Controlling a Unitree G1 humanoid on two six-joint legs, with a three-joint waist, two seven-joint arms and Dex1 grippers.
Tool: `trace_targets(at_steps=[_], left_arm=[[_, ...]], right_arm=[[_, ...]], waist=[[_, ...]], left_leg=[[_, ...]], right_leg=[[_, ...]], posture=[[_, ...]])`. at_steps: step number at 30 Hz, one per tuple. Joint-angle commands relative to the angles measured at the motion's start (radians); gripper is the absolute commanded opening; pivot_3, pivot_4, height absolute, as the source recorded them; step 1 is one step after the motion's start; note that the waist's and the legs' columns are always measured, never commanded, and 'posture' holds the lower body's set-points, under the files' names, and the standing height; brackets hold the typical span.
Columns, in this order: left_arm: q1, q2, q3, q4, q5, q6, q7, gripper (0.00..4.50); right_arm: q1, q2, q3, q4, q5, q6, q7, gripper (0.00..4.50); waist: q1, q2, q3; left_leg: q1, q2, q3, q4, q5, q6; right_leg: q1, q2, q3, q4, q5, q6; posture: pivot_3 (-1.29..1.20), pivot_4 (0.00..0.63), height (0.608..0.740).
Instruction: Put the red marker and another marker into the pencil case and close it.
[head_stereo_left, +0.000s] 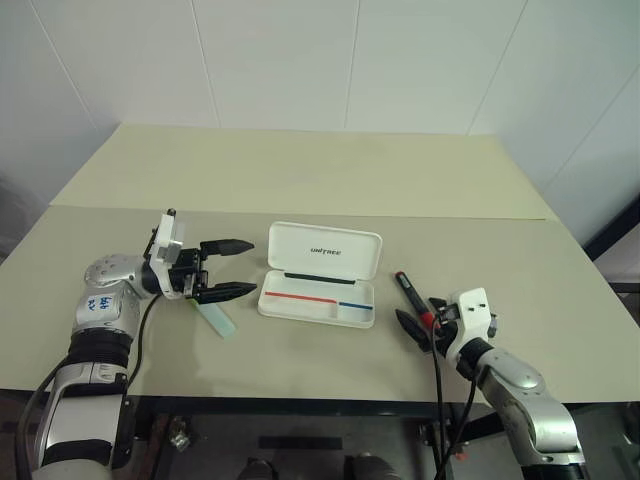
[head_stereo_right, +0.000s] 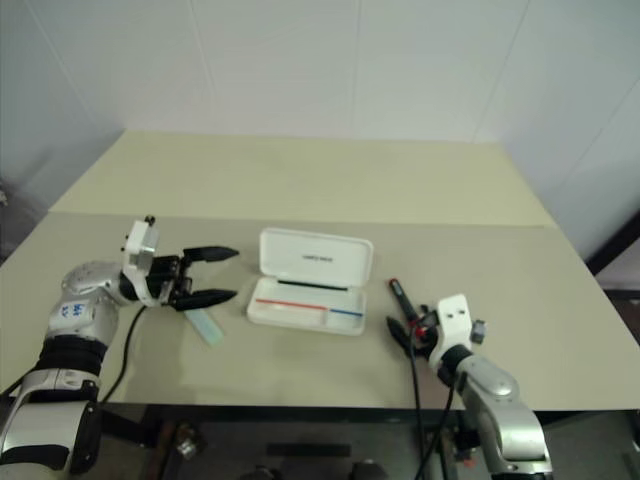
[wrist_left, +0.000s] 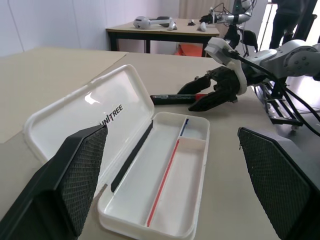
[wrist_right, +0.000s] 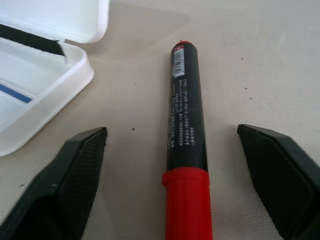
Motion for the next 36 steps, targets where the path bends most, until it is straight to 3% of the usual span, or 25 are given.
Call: trace_targets(at_steps=[1,8,9,15,24,30,36], left_arm=[[-0.03,0.008,0.007,0.012,0.003,-0.032,-0.08,4.5],[-0.039,-0.01,0.009,0.016,-0.002,-0.048,-0.074,4.5],[-0.04,-0.013,0.011,0.016,-0.006,-0.046,-0.078,4.5],[-0.039,-0.021,0.015,0.017,-0.019,-0.042,-0.091,4.5],[-0.036,-0.013,0.005,0.046,-0.039,-0.063,-0.113,4.5],[-0.032,0.036,-0.038,0.104,-0.05,-0.13,-0.113,4.5],[-0.024,0.082,-0.074,0.128,-0.067,-0.175,-0.113,4.5]], right_arm=[[0.008,-0.011,-0.013,0.004,-0.011,0.048,-0.029,3.2],[-0.024,-0.03,-0.037,-0.025,-0.009,0.035,-0.019,0.74],[-0.038,-0.04,-0.046,-0.033,-0.007,0.032,-0.015,0.6],[-0.127,-0.097,-0.079,-0.114,0.028,0.011,0.024,0.6],[-0.425,-0.154,-0.027,-0.253,0.187,0.097,0.145,0.6],[-0.491,-0.259,0.204,-0.227,0.161,0.074,0.427,0.6],[-0.555,-0.263,0.381,0.014,-0.032,-0.149,0.577,0.6]], waist=[[0.001,0.0,0.0],[0.001,0.0,0.0],[0.0,0.0,0.0],[-0.007,0.0,0.0],[-0.016,0.001,0.001],[-0.018,0.002,0.001],[-0.017,0.001,0.001]], left_leg=[[0.0,0.0,0.0,0.0,0.0,0.0],[0.0,0.0,0.0,-0.001,0.0,0.0],[0.0,0.0,0.0,-0.001,0.0,0.0],[0.0,0.0,0.0,0.0,0.0,0.0],[-0.001,0.001,-0.001,-0.001,0.0,0.0],[-0.002,0.002,0.0,-0.001,0.0,0.0],[-0.002,0.001,-0.001,-0.001,0.0,0.0]], right_leg=[[0.0,0.0,0.0,0.0,0.0,0.0],[0.0,0.0,0.0,0.0,0.0,0.0],[0.0,0.0,0.0,0.0,0.0,0.0],[-0.001,0.0,0.0,0.001,0.0,0.0],[-0.002,0.001,-0.001,0.002,0.0,-0.001],[-0.003,-0.002,0.0,0.0,-0.001,-0.001],[-0.003,-0.001,-0.001,0.0,-0.001,-0.001]], posture=[[0.0,0.15,0.74],[0.0,0.15,0.74],[0.0,0.15,0.74],[0.0,0.15,0.74],[0.0,0.15,0.74],[0.0,0.15,0.74],[0.0,0.15,0.74]])
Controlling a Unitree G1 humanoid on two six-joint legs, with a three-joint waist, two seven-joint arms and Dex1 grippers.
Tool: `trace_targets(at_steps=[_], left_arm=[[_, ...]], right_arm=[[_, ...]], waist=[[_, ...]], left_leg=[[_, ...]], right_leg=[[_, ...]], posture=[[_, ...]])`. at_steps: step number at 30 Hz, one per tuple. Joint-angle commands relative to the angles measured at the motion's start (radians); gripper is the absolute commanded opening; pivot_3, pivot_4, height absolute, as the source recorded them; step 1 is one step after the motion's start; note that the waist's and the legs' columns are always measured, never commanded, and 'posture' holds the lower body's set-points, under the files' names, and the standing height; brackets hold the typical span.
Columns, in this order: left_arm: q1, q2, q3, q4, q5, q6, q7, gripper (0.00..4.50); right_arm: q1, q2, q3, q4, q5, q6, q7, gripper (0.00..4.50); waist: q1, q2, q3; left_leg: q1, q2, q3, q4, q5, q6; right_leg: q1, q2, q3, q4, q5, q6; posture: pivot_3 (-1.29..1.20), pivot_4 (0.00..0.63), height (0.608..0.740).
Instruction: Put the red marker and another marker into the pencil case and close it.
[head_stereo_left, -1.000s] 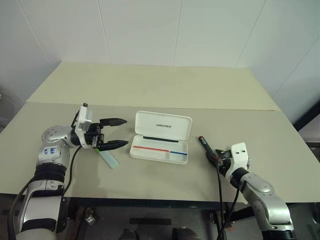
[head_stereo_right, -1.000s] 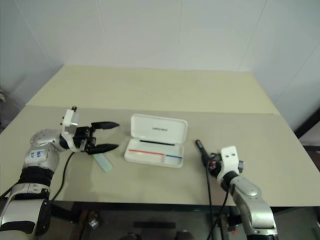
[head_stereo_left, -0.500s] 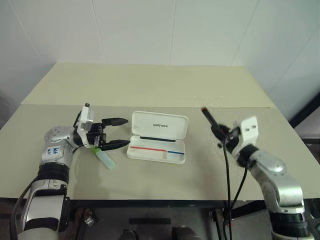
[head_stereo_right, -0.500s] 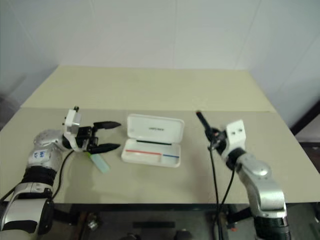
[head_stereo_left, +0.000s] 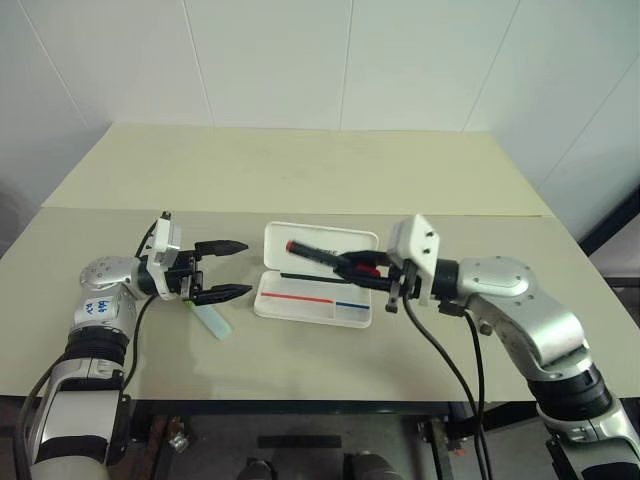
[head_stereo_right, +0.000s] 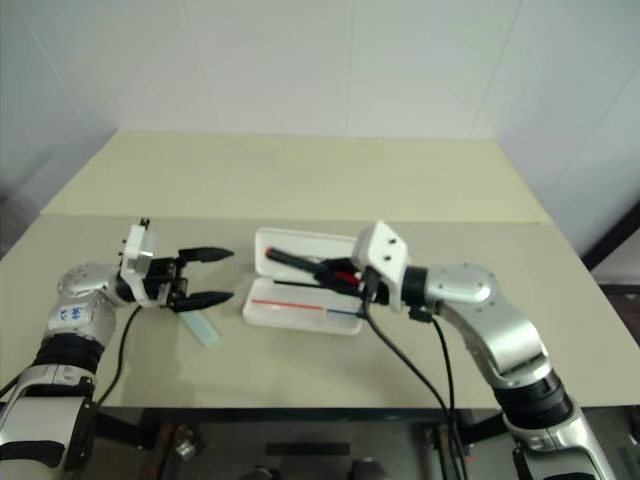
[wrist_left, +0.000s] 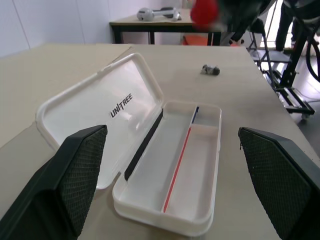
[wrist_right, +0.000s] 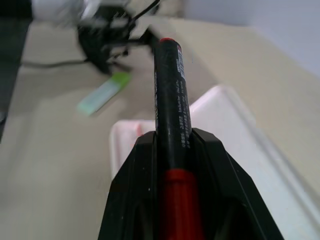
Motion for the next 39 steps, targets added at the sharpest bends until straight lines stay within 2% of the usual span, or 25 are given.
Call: trace_targets(at_steps=[1,5,11,17,27,32,38,39], left_arm=[[0.0,0.038,-0.006,0.012,-0.026,-0.037,-0.112,4.5],[0.02,0.049,-0.009,0.004,-0.045,-0.046,-0.112,4.5],[0.05,0.052,0.0,-0.033,-0.061,-0.037,-0.112,4.5],[0.072,0.054,0.009,-0.069,-0.069,-0.022,-0.112,4.5],[0.068,0.042,0.022,-0.086,-0.057,-0.011,-0.112,4.5],[0.069,0.035,0.027,-0.096,-0.057,-0.009,-0.112,4.5],[0.106,0.027,0.047,-0.15,-0.06,-0.007,-0.088,4.5],[0.117,0.026,0.054,-0.169,-0.061,-0.003,-0.073,4.5]], right_arm=[[-0.054,0.016,0.061,0.131,-0.105,-0.154,0.063,0.6],[-0.144,0.092,0.099,0.333,-0.189,-0.27,0.072,0.6],[-0.232,0.161,0.117,0.524,-0.269,-0.393,0.093,0.6],[-0.241,0.191,0.114,0.569,-0.304,-0.429,0.126,0.6],[-0.247,0.231,0.105,0.635,-0.377,-0.462,0.1,0.6],[-0.238,0.221,0.088,0.566,-0.363,-0.422,0.113,2.27],[-0.18,0.174,0.049,0.331,-0.263,-0.28,0.176,4.4],[-0.166,0.162,0.038,0.271,-0.229,-0.237,0.19,4.46]], waist=[[-0.001,0.0,0.0],[-0.005,0.0,0.0],[-0.003,0.0,0.0],[-0.005,0.0,0.0],[-0.008,0.0,0.0],[-0.009,0.0,0.0],[-0.008,0.0,0.0],[-0.008,0.0,0.0]], left_leg=[[0.0,0.0,0.0,0.0,0.0,0.0],[0.0,0.0,0.001,0.0,0.0,0.0],[-0.005,0.001,0.001,0.001,0.0,-0.001],[-0.006,0.002,0.001,0.001,0.001,-0.001],[-0.006,0.001,0.001,0.002,0.001,-0.002],[-0.006,0.001,0.001,0.002,0.001,-0.002],[-0.006,0.003,0.001,0.001,0.001,-0.002],[-0.006,0.003,0.001,0.001,0.001,-0.002]], right_leg=[[0.0,0.0,0.0,0.0,0.0,0.0],[-0.002,0.001,0.001,0.002,0.0,0.0],[-0.011,0.0,0.001,0.008,-0.001,-0.002],[-0.012,0.0,0.001,0.009,-0.001,-0.002],[-0.012,0.001,0.001,0.01,-0.001,-0.002],[-0.012,0.0,0.001,0.01,-0.001,-0.002],[-0.012,0.0,0.001,0.01,-0.001,-0.002],[-0.012,0.0,0.001,0.01,-0.001,-0.002]], posture=[[0.0,0.15,0.74],[0.0,0.15,0.74],[0.0,0.15,0.74],[0.0,0.15,0.74],[0.0,0.15,0.74],[0.0,0.15,0.74],[0.0,0.15,0.74],[0.0,0.15,0.74]])
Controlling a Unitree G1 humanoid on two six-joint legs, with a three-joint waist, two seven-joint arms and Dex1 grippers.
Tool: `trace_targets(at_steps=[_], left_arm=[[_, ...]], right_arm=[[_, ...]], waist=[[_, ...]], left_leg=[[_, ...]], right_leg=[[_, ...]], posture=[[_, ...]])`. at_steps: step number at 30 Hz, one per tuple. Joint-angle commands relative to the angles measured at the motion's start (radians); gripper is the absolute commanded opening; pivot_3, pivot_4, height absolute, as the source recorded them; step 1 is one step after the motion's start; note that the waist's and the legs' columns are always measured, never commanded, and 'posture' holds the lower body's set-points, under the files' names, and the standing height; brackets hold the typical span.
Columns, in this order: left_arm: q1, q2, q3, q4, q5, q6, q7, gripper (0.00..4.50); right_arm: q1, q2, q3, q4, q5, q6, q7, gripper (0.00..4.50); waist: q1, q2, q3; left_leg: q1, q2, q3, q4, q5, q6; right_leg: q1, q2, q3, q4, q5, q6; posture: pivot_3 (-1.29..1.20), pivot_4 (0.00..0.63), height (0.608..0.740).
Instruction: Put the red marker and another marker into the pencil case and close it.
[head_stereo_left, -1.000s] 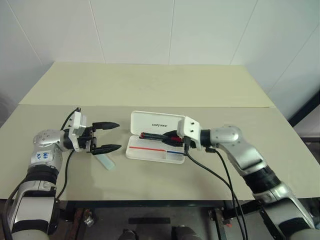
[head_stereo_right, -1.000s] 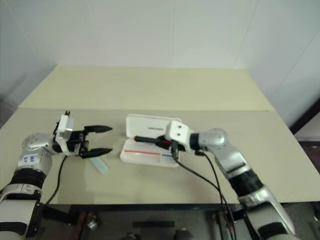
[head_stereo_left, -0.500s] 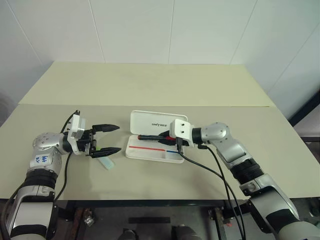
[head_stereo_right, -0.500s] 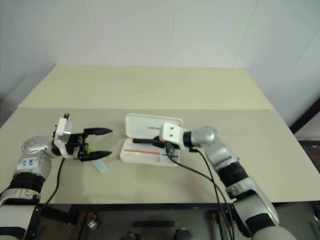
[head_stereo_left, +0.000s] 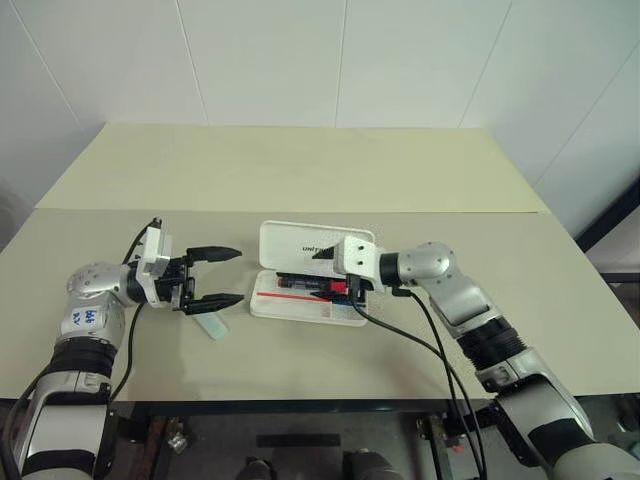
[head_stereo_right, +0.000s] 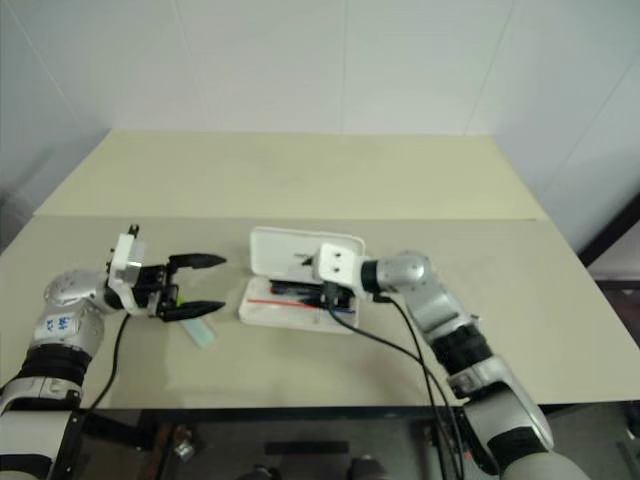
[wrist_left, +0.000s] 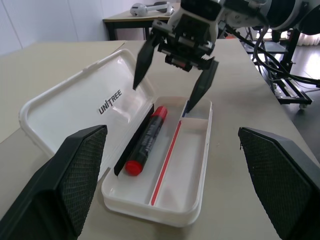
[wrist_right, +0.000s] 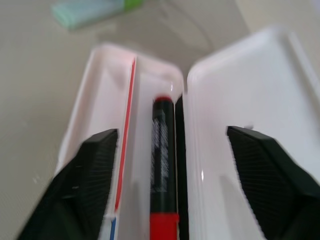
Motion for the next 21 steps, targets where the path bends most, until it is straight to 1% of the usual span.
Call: trace_targets(at_steps=[1,5,9,14,18,21], left_arm=[[0.036,0.002,0.046,-0.076,-0.02,0.008,-0.062,4.5],[0.089,-0.001,0.075,-0.157,-0.015,0.022,0.0,4.5],[0.157,-0.025,0.109,-0.264,-0.006,0.054,0.109,4.5],[0.247,-0.066,0.152,-0.435,0.028,0.15,0.372,4.5],[0.317,-0.101,0.18,-0.575,0.069,0.232,0.597,4.5],[0.382,-0.125,0.193,-0.705,0.108,0.341,0.782,4.5]], right_arm=[[0.038,-0.04,-0.062,-0.201,0.114,0.121,0.05,4.46],[0.082,-0.07,-0.122,-0.384,0.255,0.277,0.059,4.46],[0.151,-0.071,-0.21,-0.517,0.385,0.324,0.03,4.46],[0.257,-0.098,-0.303,-0.587,0.466,0.335,-0.009,4.46],[0.33,-0.138,-0.362,-0.587,0.495,0.318,-0.012,4.46],[0.39,-0.175,-0.419,-0.568,0.525,0.316,-0.003,4.46]], waist=[[0.001,0.0,0.0],[0.003,0.0,0.0],[0.007,0.0,0.0],[0.009,0.0,0.0],[0.009,0.0,0.0],[0.009,0.0,0.0]], left_leg=[[0.0,0.0,0.0,0.0,0.0,0.0],[0.0,0.001,-0.002,0.0,0.0,0.0],[0.0,0.002,-0.004,0.0,0.0,0.0],[0.0,0.002,-0.009,0.0,0.0,0.0],[0.0,0.001,-0.01,0.0,0.0,0.0],[0.001,0.001,-0.009,-0.001,0.0,0.0]], right_leg=[[0.0,0.0,0.0,0.0,0.0,0.0],[0.0,-0.002,0.0,0.0,0.0,0.0],[0.001,-0.003,0.0,0.0,0.0,0.0],[0.001,-0.006,0.0,-0.001,0.0,0.0],[0.002,-0.006,0.0,-0.001,0.0,0.0],[0.002,-0.004,0.0,-0.001,0.0,0.0]], posture=[[0.0,0.15,0.74],[0.0,0.15,0.74],[0.0,0.15,0.74],[0.0,0.15,0.74],[0.0,0.15,0.74],[0.0,0.15,0.74]])
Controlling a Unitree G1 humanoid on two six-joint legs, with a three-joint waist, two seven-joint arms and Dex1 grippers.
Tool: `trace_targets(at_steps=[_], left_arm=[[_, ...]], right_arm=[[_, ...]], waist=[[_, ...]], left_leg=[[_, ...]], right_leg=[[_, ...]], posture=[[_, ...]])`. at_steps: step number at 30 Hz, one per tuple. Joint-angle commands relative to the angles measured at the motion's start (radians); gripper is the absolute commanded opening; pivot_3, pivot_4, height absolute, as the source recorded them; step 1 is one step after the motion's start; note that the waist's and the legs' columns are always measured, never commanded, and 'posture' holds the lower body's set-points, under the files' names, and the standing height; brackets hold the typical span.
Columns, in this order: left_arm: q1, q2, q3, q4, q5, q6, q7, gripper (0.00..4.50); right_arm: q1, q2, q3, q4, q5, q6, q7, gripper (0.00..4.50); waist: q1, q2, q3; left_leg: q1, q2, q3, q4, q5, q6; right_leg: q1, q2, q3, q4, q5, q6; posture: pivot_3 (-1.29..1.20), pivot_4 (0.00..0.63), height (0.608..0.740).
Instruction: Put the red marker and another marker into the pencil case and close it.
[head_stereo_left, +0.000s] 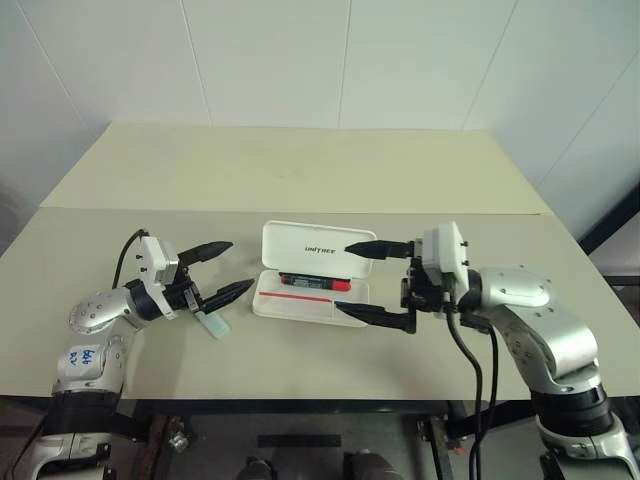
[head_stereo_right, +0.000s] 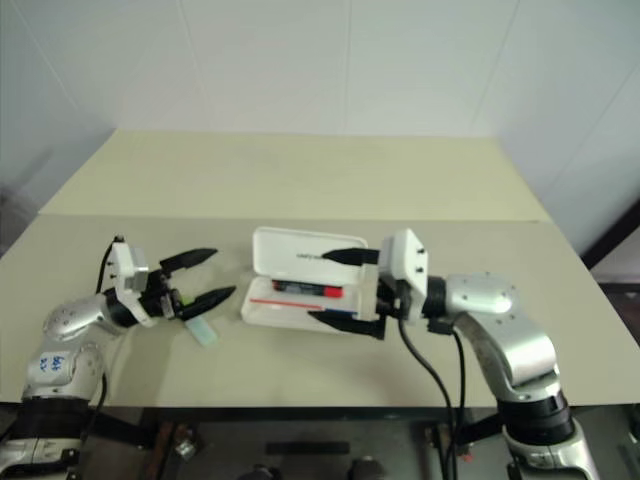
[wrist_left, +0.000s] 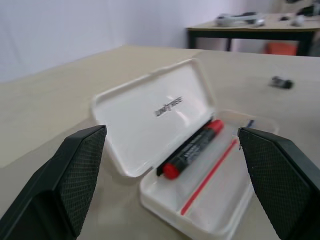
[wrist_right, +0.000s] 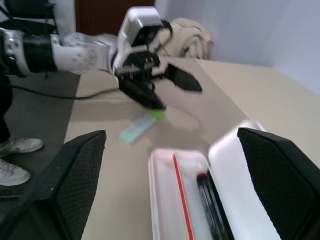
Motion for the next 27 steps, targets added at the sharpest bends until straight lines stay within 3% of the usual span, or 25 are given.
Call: trace_targets(at_steps=[1,9,17,27], left_arm=[[0.059,-0.018,0.036,-0.159,0.032,0.121,0.196,4.5],[0.161,-0.128,0.102,-0.437,0.039,0.406,0.584,4.5],[0.173,-0.253,0.137,-0.524,0.127,0.58,0.904,4.5],[0.155,-0.432,0.115,-0.592,0.146,0.742,1.09,4.5]], right_arm=[[0.045,-0.045,-0.078,-0.002,0.042,-0.031,0.016,4.46],[0.062,-0.079,-0.106,0.159,0.068,-0.131,0.127,4.46],[0.013,-0.07,-0.06,0.372,0.042,-0.288,0.293,4.46],[-0.063,-0.043,-0.049,0.505,0.045,-0.331,0.379,4.46]], waist=[[0.0,0.0,0.0],[-0.003,0.0,0.0],[0.002,-0.001,0.0],[0.002,-0.001,0.0]], left_leg=[[0.0,0.0,0.0,0.0,0.0,0.0],[0.006,-0.003,0.001,0.0,0.0,0.0],[0.007,-0.005,0.001,0.001,0.0,0.0],[0.007,-0.006,0.001,0.0,0.0,-0.001]], right_leg=[[0.0,0.0,0.0,0.0,0.0,0.0],[0.008,0.005,0.002,-0.003,0.001,0.001],[0.013,0.004,-0.001,-0.006,0.001,0.002],[0.013,0.005,-0.001,-0.008,0.002,0.003]], posture=[[0.0,0.15,0.74],[0.0,0.15,0.74],[0.0,0.15,0.74],[0.0,0.15,0.74]])
